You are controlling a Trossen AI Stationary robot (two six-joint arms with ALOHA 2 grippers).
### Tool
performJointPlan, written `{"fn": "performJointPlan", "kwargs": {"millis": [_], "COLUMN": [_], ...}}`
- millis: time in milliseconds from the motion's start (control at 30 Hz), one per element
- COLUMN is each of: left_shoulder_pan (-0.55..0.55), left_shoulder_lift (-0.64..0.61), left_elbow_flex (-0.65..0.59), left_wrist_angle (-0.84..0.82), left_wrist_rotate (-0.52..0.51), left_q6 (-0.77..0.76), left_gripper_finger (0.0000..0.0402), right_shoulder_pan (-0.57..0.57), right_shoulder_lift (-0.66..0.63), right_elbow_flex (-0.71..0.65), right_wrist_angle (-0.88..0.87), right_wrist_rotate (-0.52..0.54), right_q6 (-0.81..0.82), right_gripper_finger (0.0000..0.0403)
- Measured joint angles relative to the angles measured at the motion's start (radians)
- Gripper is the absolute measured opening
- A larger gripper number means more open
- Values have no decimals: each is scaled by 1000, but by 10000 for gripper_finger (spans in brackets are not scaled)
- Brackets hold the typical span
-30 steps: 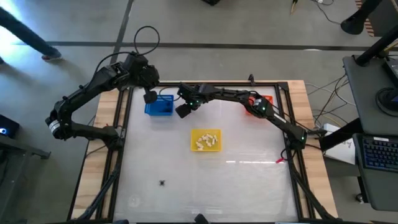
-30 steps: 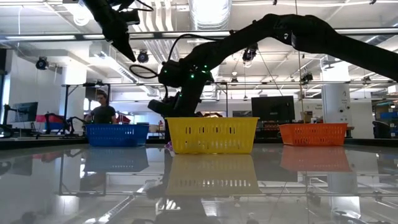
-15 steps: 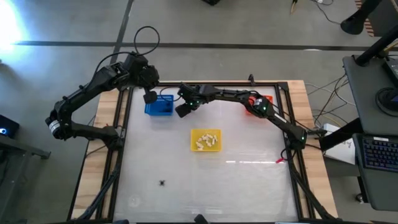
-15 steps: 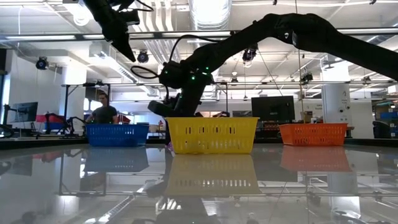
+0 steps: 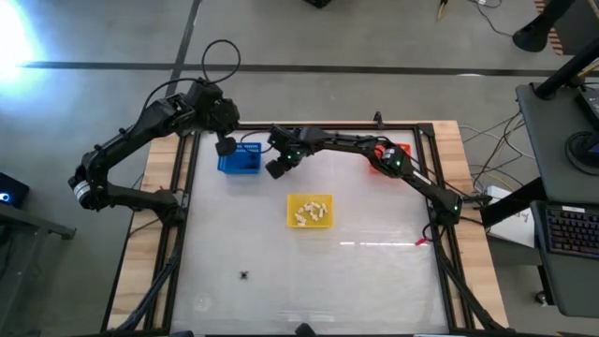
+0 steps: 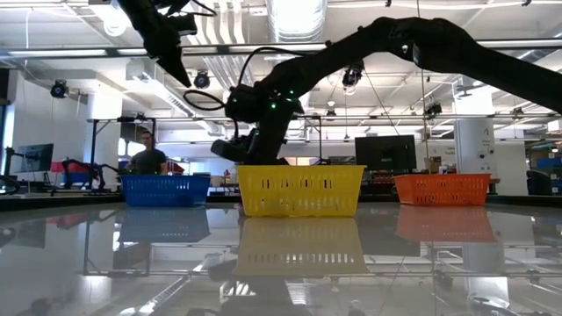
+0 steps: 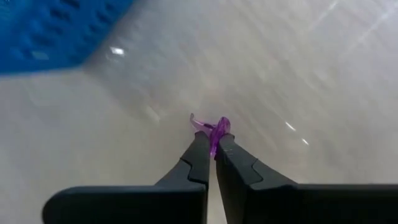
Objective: Sort Halloween decoration
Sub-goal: Put the purple witch hat toy into the orange bin
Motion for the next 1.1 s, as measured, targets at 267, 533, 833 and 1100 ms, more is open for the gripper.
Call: {"fn": "performJointPlan", "kwargs": {"millis": [267, 533, 833, 1100], "left_shoulder_pan": [0, 0, 0, 0], "left_shoulder_lift": [0, 0, 0, 0], "left_elbow_flex": [0, -1, -1, -1], "left_wrist_angle": [-7, -13, -28, -35], "left_wrist_rotate": [0, -1, -1, -2], "left_q6": [0, 0, 0, 0], "left_gripper_finger": [0, 0, 0, 0], "right_shoulder_pan": [0, -7, -45, -103], "right_shoulder_lift": [-3, -44, -100, -158], "right_elbow_flex": [73, 102, 102, 100], "right_wrist_angle": [-172, -370, -557, -678], "right_wrist_rotate": [7, 118, 223, 252], "right_q6": [-52, -126, -160, -196], "right_gripper_finger": [8, 8, 8, 8]}}
